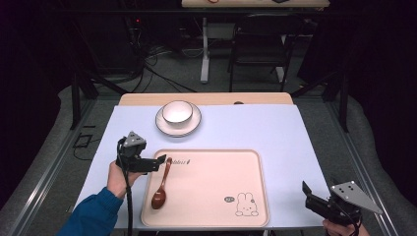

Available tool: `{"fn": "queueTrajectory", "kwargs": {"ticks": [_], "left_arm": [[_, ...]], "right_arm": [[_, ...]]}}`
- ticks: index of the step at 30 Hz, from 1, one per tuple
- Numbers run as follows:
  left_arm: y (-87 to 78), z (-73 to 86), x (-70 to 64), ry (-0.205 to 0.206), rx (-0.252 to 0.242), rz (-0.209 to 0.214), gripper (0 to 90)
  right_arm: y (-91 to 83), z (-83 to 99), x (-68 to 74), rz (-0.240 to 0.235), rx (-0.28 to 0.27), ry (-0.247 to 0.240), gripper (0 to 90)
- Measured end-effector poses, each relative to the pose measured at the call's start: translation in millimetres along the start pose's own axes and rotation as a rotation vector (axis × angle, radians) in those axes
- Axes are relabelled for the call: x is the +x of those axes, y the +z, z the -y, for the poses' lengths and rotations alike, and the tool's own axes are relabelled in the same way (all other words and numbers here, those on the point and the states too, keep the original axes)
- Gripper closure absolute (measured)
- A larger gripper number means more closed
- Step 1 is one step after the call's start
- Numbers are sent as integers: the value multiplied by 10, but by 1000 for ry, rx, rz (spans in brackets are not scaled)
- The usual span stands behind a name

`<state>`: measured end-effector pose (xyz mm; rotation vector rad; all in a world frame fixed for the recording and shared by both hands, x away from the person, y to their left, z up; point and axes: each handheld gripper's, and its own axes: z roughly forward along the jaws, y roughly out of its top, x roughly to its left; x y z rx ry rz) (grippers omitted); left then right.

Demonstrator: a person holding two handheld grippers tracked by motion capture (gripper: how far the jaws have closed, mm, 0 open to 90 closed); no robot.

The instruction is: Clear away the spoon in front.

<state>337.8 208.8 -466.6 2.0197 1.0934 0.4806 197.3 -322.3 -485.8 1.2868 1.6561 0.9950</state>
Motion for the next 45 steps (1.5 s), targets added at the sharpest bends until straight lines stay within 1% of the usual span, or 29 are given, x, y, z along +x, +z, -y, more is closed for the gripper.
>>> {"fn": "queueTrajectory", "kwargs": {"ticks": [1,2,7,9,13,16,17,22,26,28,29,32,36,39,41,43,45], "left_arm": [[-25,-2,-4,2,-5,-6,120],[-49,4,-10,-2,-22,-10,113],[-184,27,-24,-2,-57,-26,97],[-257,51,-33,-5,-81,-37,94],[-363,101,-41,-2,-97,-61,77],[-446,152,-24,-18,-122,-77,68],[-470,172,-20,-23,-127,-87,63],[-564,279,3,-39,-155,-112,49],[-617,341,7,-45,-166,-121,45],[-637,376,-1,-44,-160,-119,44],[-648,397,-9,-39,-161,-130,40],[-685,460,-21,-37,-167,-141,38],[-724,539,-30,-36,-154,-152,37],[-754,595,-35,-40,-158,-165,31],[-773,634,-33,-39,-160,-181,29],[-777,672,-28,-41,-150,-191,30],[-777,714,-17,-47,-149,-200,29]], "right_arm": [[0,0,0,0,0,0,142],[2,-1,0,0,1,1,142],[2,0,0,1,2,0,142],[0,1,-1,2,0,1,142],[1,0,0,2,1,1,142],[0,0,1,3,1,2,142],[0,-1,2,3,1,1,142],[1,0,-1,3,1,2,142],[-3,1,-4,4,-1,1,142],[-3,1,-2,3,-1,3,142],[-3,0,-2,3,-1,3,142],[-2,1,-5,4,-1,2,142],[-3,1,-2,3,-2,3,142],[-4,1,-4,4,-1,3,142],[-4,1,-3,4,-2,3,142],[-4,1,-4,4,-1,2,142],[-4,1,-4,5,-1,3,142]]}}
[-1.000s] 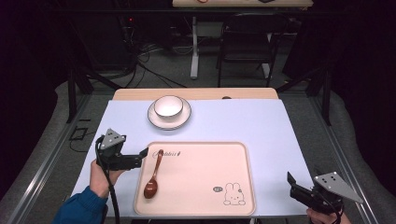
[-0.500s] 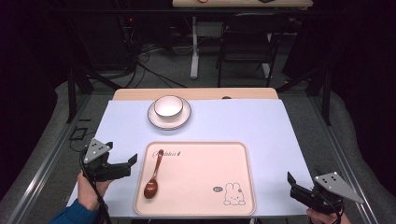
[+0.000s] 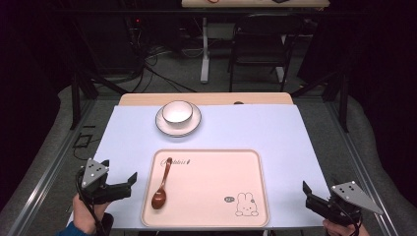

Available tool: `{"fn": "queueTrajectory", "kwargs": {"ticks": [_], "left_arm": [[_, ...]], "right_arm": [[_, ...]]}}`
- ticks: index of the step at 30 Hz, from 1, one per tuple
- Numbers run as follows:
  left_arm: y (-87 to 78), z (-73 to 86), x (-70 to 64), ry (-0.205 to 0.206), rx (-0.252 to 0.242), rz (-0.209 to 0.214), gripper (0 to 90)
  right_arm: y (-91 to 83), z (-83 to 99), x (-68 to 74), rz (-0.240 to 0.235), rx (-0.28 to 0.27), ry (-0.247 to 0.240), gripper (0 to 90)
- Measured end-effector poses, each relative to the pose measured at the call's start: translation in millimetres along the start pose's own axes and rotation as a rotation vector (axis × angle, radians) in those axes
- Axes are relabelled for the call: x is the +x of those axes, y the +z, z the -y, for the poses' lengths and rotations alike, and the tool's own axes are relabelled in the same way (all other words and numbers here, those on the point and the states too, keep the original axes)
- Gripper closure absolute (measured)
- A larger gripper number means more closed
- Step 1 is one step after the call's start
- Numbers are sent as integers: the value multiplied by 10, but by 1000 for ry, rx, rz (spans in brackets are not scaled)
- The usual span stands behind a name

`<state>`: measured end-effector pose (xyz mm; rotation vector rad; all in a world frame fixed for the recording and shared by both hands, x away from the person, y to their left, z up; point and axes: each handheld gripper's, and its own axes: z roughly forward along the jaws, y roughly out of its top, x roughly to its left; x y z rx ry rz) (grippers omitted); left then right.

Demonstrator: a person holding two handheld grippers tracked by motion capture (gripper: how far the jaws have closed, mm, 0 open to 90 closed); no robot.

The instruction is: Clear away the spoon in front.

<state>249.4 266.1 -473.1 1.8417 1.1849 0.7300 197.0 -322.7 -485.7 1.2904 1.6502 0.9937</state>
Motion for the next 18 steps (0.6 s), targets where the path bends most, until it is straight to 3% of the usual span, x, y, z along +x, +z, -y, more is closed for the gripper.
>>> {"fn": "queueTrajectory", "kwargs": {"ticks": [7,12,18], "left_arm": [[25,90,44,-31,6,-9,29],[62,101,27,-12,15,-14,34],[67,105,36,-24,-1,-22,40]], "right_arm": [[-1,1,-1,-1,-2,1,142],[2,2,-3,-2,-1,0,142],[9,1,-3,-1,1,3,142]]}}
